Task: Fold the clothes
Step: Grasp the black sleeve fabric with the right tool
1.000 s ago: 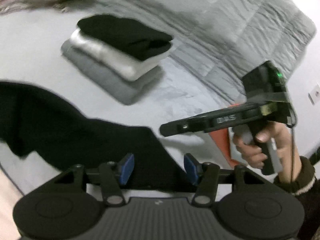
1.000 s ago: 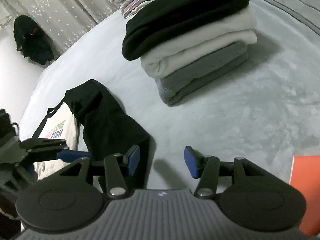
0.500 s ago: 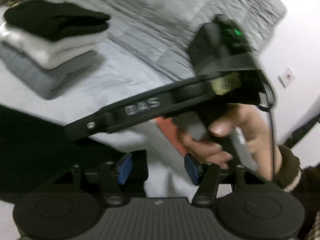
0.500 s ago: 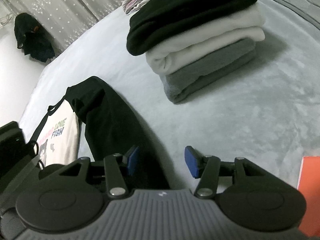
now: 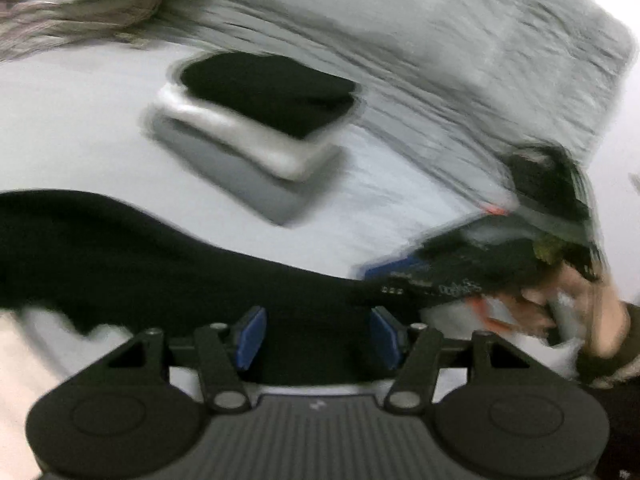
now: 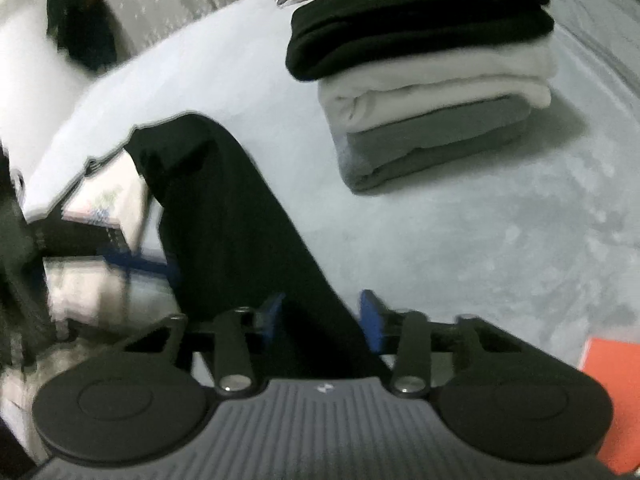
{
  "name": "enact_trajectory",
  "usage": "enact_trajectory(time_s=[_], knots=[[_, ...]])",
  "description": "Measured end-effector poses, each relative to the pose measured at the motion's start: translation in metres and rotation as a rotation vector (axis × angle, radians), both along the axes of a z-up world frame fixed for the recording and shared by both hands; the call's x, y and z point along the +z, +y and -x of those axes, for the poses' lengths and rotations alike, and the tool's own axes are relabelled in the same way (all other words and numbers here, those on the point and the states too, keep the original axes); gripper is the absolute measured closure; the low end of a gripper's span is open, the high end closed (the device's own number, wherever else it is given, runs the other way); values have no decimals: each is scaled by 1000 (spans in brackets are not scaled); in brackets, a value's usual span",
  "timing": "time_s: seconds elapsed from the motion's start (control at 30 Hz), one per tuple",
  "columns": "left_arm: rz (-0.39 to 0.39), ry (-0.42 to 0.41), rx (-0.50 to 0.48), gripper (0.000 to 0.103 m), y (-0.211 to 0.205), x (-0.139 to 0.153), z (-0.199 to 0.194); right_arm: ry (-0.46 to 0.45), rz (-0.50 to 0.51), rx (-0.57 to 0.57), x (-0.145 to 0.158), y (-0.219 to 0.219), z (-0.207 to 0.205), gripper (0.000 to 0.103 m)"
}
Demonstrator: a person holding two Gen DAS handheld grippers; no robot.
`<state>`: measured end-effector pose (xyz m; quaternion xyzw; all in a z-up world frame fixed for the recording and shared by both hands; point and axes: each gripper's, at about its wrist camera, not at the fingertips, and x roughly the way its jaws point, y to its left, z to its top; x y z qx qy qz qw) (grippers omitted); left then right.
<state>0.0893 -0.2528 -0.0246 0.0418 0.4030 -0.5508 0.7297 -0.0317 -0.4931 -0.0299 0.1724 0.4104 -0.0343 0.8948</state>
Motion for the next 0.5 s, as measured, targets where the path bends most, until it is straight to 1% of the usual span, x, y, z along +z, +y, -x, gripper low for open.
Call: enact_trajectory(time_s=[0.03, 0.07, 0.13, 0.17, 0.27, 0.33, 0.4, 0.43, 0.47, 0.5], knots=[[-16, -19, 44, 44, 5, 1, -10, -7, 24, -9, 2, 0, 1, 90], [-27, -27, 99, 44, 12, 1, -24, -14, 49, -19, 3, 0, 1, 101], [-48, -42, 211, 44, 25, 1, -52, -29, 98, -37, 6, 0, 3, 101], [-58, -49, 267, 44, 32, 0, -65, -36, 122, -46, 8, 0, 3, 103], [-61, -60, 418, 44, 53, 1, -100, -57, 196, -74, 13, 0, 5, 103], [-87, -92, 505, 44, 60, 2, -118, -80, 219, -141, 15, -8, 6, 103], [-119, -121, 577, 44, 67, 1, -136, -89, 185, -192, 16, -19, 6, 103], [-138, -128, 598, 43, 71, 0, -145, -90, 148, -196, 16, -24, 7, 98], [-154, -133, 611, 43, 72, -1, -152, -82, 110, -187, 16, -28, 6, 88], [-172, -144, 622, 43, 73, -3, -158, -62, 78, -160, 15, -29, 5, 87]])
